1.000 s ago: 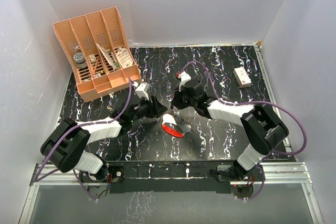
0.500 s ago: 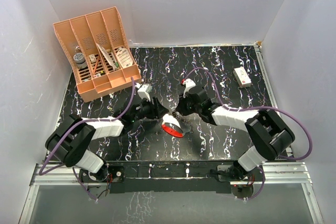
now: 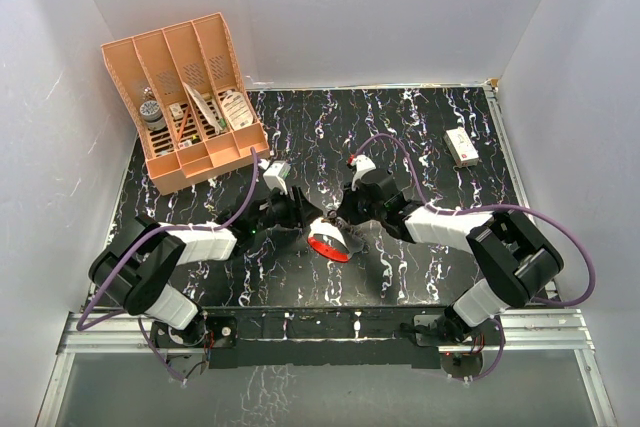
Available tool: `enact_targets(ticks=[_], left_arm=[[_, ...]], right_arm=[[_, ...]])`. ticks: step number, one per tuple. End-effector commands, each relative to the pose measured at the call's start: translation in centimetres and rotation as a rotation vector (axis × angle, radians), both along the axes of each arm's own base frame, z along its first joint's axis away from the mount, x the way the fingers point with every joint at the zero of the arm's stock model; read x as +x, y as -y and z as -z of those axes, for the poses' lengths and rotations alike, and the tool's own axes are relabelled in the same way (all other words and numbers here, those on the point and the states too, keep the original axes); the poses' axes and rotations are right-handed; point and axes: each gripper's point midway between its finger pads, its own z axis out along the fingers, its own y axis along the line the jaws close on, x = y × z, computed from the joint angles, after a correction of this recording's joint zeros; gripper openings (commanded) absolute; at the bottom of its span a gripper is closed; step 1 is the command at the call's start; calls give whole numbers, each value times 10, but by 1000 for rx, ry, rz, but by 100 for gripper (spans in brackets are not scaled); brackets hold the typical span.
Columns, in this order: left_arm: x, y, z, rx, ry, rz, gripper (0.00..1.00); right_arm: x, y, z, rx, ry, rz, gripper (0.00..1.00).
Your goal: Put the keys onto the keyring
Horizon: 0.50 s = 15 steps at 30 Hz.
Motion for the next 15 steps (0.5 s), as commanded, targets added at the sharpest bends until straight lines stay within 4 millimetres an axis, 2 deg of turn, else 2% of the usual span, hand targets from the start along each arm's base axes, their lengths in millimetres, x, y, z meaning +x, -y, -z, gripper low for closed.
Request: enact_targets(ticks=[1,15], left_arm=[[-2,0,-1,-16,8,13,51],[-4,0,3,-12,-3,18,51]], right_arm=[[8,-11,-20,55,69,2,0],[0,-14,-9,45,52,-5,0]])
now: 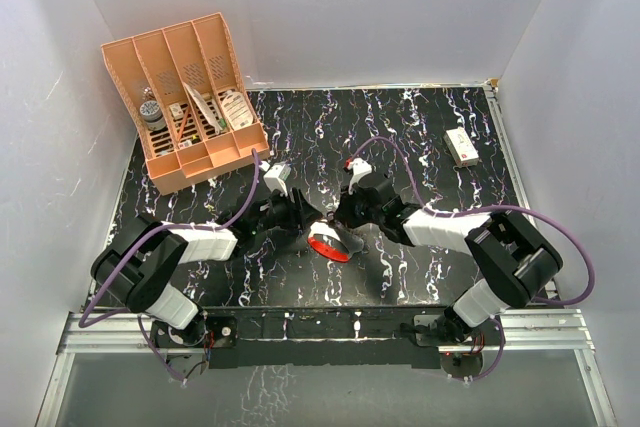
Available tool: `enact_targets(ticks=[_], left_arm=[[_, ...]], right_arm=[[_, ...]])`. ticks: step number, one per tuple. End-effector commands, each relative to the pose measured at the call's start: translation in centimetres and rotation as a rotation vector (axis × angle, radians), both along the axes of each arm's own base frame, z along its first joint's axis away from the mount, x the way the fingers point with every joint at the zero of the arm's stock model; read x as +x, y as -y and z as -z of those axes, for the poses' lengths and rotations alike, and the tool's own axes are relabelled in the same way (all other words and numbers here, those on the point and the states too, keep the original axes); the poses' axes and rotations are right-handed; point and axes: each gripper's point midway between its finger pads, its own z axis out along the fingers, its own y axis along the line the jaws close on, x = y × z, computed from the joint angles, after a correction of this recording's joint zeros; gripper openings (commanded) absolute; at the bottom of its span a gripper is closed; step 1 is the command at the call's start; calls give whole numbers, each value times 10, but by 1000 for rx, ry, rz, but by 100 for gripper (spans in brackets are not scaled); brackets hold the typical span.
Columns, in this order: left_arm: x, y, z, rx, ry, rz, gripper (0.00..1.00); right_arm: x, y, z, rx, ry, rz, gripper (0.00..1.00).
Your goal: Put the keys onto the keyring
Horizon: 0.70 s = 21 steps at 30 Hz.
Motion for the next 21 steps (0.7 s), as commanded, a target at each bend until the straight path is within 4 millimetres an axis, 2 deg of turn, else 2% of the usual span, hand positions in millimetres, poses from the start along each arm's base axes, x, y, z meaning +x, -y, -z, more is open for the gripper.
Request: enact_targets(ticks=[1,13,21], left_arm=[[0,1,-5,-18,18,12,51],[1,0,-4,-11,18,8,50],[0,-1,-4,-8,18,3,51]], right_arm=[[7,-5,-8,32,49,16,0],[4,-6,-3,34,39,9,0],[4,-7,-4,35,38,6,7]])
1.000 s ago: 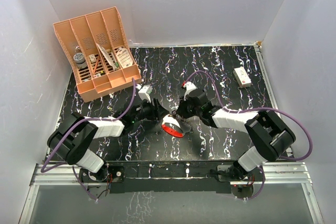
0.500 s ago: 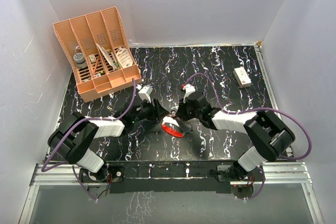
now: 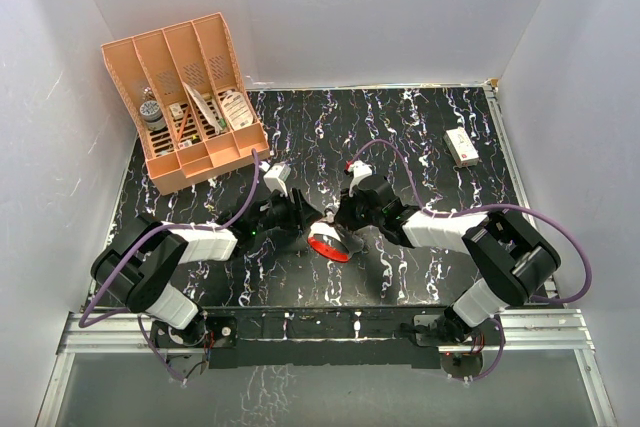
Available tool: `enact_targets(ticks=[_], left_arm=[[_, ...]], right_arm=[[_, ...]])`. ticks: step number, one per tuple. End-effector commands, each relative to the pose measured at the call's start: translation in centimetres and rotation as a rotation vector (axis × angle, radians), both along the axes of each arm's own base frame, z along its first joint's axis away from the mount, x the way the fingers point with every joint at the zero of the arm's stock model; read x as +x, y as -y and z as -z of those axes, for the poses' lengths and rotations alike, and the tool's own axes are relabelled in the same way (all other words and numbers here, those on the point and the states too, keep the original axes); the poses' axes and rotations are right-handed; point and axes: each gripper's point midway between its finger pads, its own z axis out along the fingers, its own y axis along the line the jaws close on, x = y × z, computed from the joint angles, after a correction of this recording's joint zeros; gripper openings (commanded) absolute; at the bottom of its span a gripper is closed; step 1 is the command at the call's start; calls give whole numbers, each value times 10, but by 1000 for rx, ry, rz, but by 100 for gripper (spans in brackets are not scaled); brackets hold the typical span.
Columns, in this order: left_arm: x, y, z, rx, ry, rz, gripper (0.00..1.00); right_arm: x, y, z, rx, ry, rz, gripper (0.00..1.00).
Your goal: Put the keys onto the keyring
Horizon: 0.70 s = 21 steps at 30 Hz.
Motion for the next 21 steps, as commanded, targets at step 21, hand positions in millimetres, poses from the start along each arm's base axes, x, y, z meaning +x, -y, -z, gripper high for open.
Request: enact_targets(ticks=[21], left_arm=[[0,0,-4,-7,18,10,50]], right_arm=[[10,-10,-28,3,67,-31,15]])
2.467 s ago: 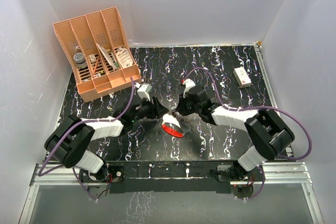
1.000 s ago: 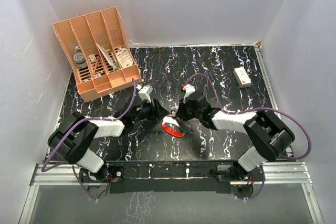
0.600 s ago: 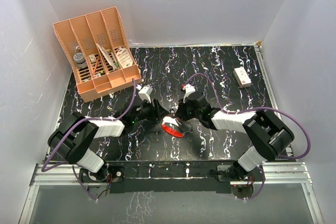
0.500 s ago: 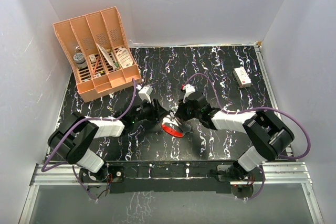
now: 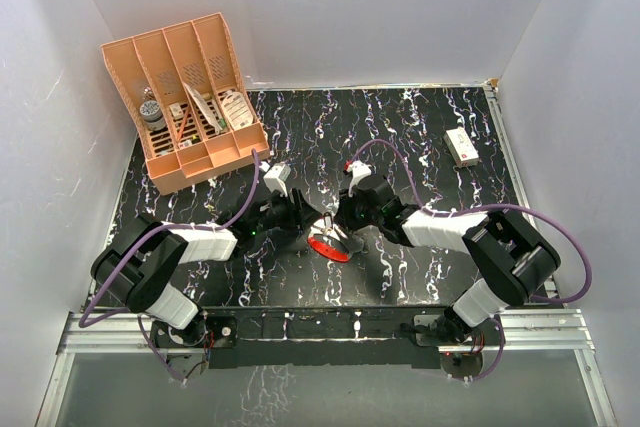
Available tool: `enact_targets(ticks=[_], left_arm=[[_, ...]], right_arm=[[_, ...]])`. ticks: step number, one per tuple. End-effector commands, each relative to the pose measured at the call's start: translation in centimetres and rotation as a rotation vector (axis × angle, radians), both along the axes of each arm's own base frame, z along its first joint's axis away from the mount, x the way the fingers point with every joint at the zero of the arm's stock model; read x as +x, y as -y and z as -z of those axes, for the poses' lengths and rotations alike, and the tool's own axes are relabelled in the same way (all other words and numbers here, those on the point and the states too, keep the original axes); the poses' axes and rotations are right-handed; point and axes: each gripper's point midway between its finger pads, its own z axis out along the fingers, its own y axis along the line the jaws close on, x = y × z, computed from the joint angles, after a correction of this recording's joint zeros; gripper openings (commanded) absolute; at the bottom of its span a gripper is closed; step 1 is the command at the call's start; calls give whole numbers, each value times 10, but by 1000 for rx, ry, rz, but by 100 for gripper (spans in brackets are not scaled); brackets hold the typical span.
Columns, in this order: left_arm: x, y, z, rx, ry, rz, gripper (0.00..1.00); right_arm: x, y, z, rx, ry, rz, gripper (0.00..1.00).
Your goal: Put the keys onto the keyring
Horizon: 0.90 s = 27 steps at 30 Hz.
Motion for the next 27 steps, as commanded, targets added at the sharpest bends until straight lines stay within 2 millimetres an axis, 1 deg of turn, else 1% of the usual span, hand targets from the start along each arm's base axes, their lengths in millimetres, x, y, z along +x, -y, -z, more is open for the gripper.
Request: enact_targets(ticks=[1,7,11,15,27], left_arm=[[1,0,-5,-7,18,10,50],[2,-1,-10,1,28,7,51],[2,-2,-15,4,37,8,51],[1,-4,-15,7,38,4,51],[-1,-7,-13,12,36,-6,51]], right_arm=[[9,-11,-29,7,57,-31,15],[-2,-21,-37,-12,56,-45,18],[0,-22,-37,-19,45,-27,19],[4,-24,-35,-26,32,-16,20],[8,-21,-12,-107,-72,33,22]])
